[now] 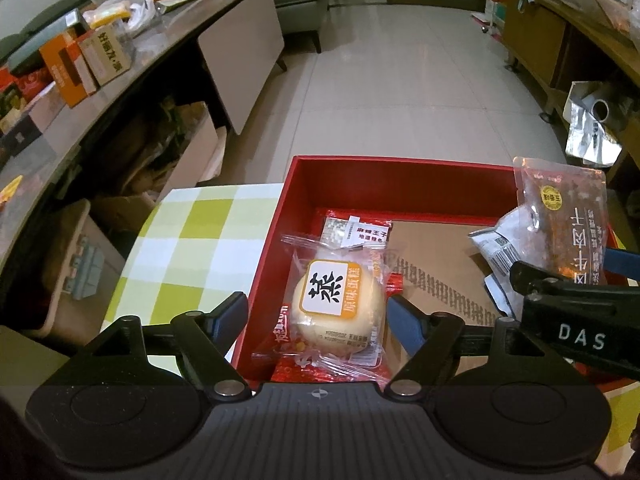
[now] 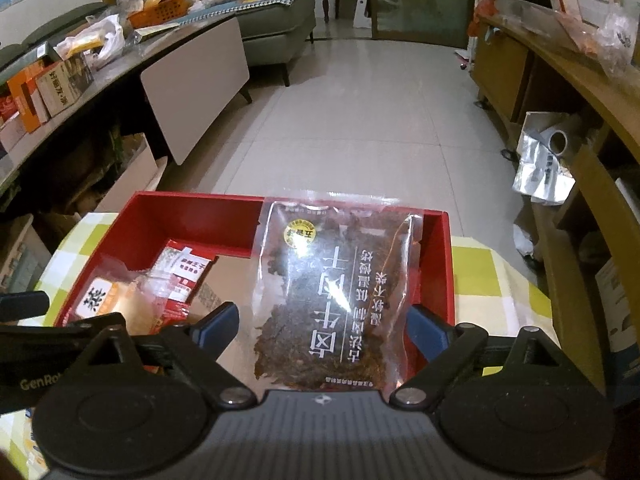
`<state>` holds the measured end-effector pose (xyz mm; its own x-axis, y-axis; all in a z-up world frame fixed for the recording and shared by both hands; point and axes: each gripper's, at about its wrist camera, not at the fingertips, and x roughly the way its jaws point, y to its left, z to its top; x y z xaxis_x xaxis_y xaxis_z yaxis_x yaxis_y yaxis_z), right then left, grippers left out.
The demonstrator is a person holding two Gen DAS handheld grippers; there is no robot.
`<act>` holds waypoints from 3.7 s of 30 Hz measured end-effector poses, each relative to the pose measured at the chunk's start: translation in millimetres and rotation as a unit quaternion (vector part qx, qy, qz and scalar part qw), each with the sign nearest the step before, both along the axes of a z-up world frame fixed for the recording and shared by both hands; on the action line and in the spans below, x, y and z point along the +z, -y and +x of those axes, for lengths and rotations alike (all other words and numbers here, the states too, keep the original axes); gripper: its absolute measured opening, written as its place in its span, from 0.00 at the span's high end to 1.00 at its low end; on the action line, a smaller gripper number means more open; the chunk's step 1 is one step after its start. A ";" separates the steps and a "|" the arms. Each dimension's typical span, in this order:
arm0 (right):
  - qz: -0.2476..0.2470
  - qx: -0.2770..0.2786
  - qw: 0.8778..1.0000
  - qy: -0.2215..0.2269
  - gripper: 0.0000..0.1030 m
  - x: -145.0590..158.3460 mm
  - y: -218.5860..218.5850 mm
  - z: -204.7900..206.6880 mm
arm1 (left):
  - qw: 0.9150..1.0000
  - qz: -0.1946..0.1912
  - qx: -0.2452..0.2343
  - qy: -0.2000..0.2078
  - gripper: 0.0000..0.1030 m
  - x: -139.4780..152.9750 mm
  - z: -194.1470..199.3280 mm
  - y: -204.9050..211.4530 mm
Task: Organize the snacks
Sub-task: 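Lower both packets into the red box and open both tools, then grasp the waffle cake packet with the left tool while the right tool grasps the Kaprons wafer, then lift both held packets and carry them over the red box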
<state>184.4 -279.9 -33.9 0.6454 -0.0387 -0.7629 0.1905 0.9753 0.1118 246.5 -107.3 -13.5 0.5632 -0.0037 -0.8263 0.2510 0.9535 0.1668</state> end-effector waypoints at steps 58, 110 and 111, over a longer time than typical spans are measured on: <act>-0.006 0.129 0.987 -0.095 0.03 -16.4 -109.0 -52.6 | 0.987 -0.017 0.052 -0.154 0.02 -63.2 -30.6 -106.4; -0.061 0.151 0.979 -0.125 0.26 -38.3 -133.9 -76.7 | 0.984 -0.047 0.039 -0.165 0.17 -44.8 -75.9 -148.0; -0.060 0.147 0.980 -0.122 0.26 -34.8 -130.3 -82.6 | 0.984 -0.052 0.037 -0.163 0.17 -41.3 -75.5 -146.5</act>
<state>101.8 -149.6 -68.7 0.4404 0.0225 -0.8975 -0.0936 0.9954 -0.0209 170.9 39.2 -54.8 0.2693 -0.0673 -0.9607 0.2048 0.9787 -0.0112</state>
